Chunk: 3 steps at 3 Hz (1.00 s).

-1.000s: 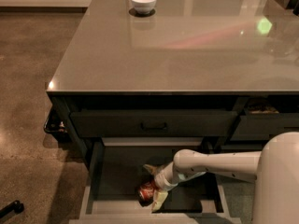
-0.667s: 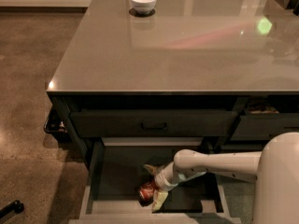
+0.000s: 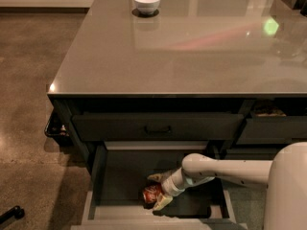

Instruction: Pick coke can from middle drawer and place on counter

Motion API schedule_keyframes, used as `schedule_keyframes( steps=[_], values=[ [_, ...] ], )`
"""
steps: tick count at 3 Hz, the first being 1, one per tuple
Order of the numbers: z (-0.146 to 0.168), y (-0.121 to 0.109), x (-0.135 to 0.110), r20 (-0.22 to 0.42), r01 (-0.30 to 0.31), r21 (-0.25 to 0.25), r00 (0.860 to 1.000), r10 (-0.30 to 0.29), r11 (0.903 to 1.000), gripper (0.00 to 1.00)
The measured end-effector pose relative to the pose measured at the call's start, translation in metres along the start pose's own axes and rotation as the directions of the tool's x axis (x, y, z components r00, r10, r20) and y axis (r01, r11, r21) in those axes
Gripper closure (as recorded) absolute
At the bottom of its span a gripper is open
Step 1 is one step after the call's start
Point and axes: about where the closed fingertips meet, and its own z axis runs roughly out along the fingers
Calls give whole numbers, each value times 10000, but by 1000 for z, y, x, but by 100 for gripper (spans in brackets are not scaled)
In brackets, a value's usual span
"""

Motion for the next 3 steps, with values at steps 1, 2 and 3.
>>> schedule_keyframes(
  steps=[1,2,3],
  values=[
    [0,0,0,0,0,0,10000,0,10000,65],
    [-4,-1,-3,1,-1,2,10000,1,10000,88],
    [-35,2,-50,201,168,288,9996,-174,9994,100]
  ],
)
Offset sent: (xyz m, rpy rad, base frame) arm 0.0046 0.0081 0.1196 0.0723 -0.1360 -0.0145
